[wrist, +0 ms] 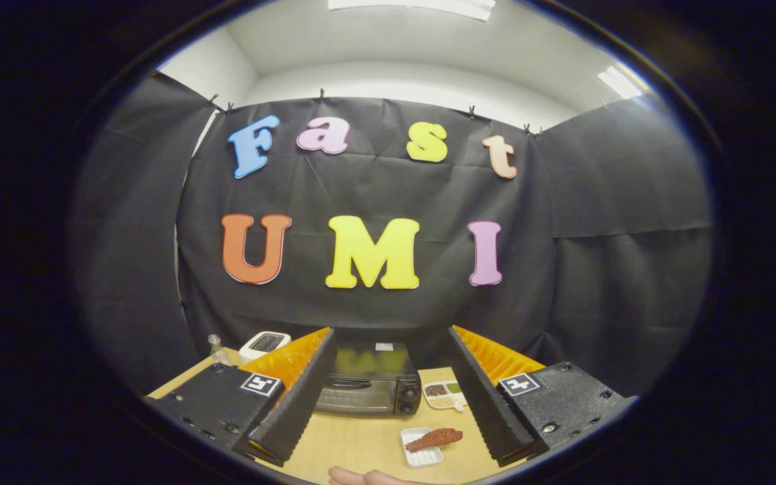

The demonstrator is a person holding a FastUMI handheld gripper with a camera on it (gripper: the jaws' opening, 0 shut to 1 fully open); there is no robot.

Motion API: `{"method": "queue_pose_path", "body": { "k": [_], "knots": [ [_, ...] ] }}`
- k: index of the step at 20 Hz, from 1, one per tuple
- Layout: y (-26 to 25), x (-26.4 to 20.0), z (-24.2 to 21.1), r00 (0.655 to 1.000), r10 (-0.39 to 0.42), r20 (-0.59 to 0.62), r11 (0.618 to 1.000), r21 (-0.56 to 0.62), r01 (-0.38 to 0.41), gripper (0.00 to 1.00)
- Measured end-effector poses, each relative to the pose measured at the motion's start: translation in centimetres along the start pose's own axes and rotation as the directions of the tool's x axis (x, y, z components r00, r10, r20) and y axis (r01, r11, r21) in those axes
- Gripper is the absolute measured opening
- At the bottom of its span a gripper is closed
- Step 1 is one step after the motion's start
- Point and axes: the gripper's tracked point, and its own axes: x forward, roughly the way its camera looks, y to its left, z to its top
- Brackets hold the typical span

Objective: Open the toaster oven, put the food inside, and close the toaster oven door.

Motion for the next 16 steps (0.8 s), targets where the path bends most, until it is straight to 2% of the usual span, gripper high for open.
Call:
{"method": "queue_pose_path", "body": {
  "k": [6, 9, 16],
  "knots": [
    [0.0, 5.7, -2.5, 1.0, -0.003, -0.022, 1.0, 0.023, 0.004, 1.0],
    [1.6, 9.8, -5.0, 0.997, 0.031, -0.066, 0.999, 0.026, -0.03, 1.0],
    [5.7, 19.4, -12.8, 0.975, 0.043, -0.219, 0.997, -0.049, -0.055, 1.0]
  ]
}}
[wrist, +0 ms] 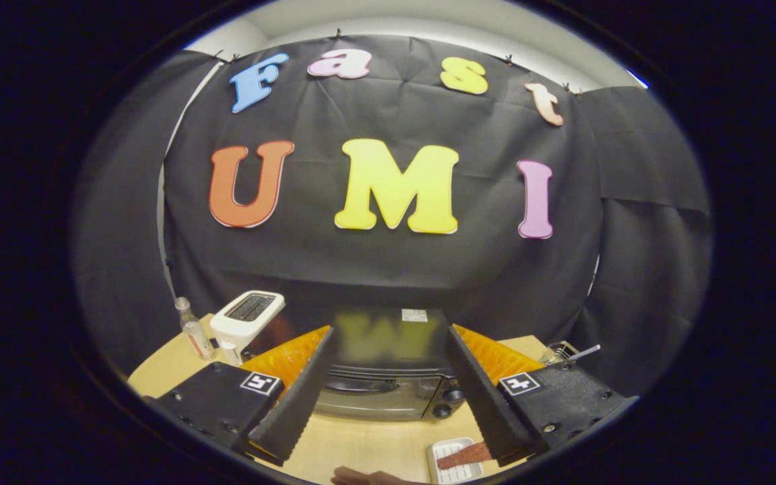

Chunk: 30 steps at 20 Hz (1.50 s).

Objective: Open the toaster oven, put the food inside, and close the toaster oven door.

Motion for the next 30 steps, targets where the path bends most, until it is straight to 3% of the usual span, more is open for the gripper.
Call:
{"method": "queue_pose_path", "body": {
  "k": [5, 10, 14, 17, 30],
  "knots": [
    [3.9, 5.1, -5.0, 0.983, 0.088, -0.161, 0.996, 0.022, -0.086, 1.0],
    [4.6, 6.6, -7.5, 0.969, 0.06, -0.241, 0.998, 0.026, -0.055, 1.0],
    [4.7, 6.9, -7.9, 0.96, 0.087, -0.267, 0.996, 0.046, -0.078, 1.0],
    [4.3, 5.7, -8.2, 0.956, 0.082, -0.28, 0.994, 0.088, -0.06, 1.0],
    [4.2, -2.7, -13.7, 0.972, 0.073, -0.223, 0.997, -0.013, -0.078, 1.0]
  ]
}}
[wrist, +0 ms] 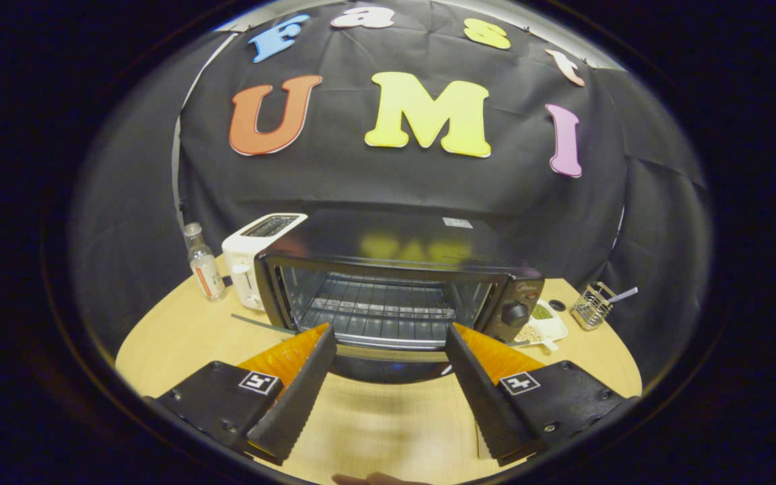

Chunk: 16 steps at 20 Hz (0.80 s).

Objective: Open the toaster oven, put the food inside, and close the toaster oven door.

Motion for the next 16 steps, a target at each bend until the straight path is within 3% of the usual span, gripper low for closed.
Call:
{"method": "queue_pose_path", "body": {
  "k": [10, 16],
  "knots": [
    [0.7, -2.2, -9.1, 0.993, 0.02, -0.113, 1.0, -0.02, -0.022, 1.0],
    [1.5, -1.9, -11.5, 0.986, 0.024, -0.165, 1.0, -0.001, -0.024, 1.0]
  ]
}}
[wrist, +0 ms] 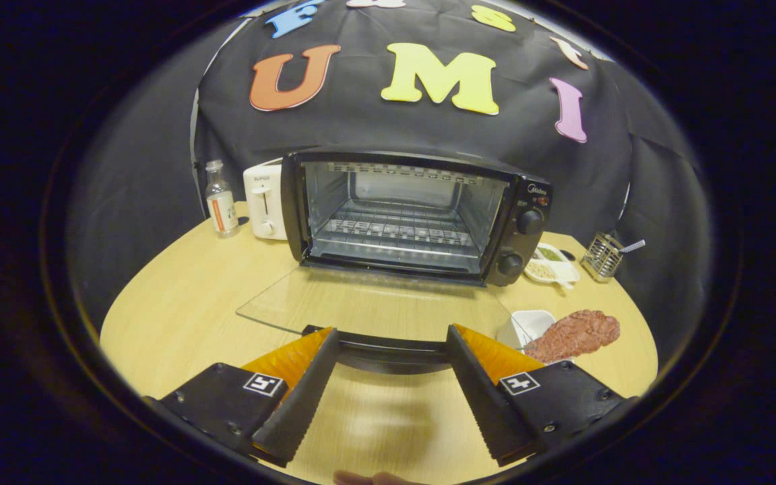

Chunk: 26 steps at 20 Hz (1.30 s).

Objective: Open the toaster oven, put the food inside, and close the toaster oven door.

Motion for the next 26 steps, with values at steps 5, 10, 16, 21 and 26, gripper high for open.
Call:
{"method": "queue_pose_path", "body": {
  "k": [5, 10, 16, 21, 26],
  "knots": [
    [0.5, 1.5, -2.1, 0.996, 0.052, -0.07, 0.995, 0.091, -0.046, 1.0],
    [0.0, 1.1, -1.2, 0.997, 0.062, -0.034, 0.995, 0.077, -0.059, 1.0],
    [-1.5, -2.7, 2.4, 0.994, 0.1, 0.047, 0.995, 0.025, -0.101, 1.0],
    [-5.4, -6.3, 4.9, 0.991, 0.126, 0.042, 0.991, 0.044, -0.127, 1.0],
    [-11.5, -8.4, 6.2, 0.992, 0.128, 0.002, 0.989, 0.076, -0.127, 1.0]
  ]
}}
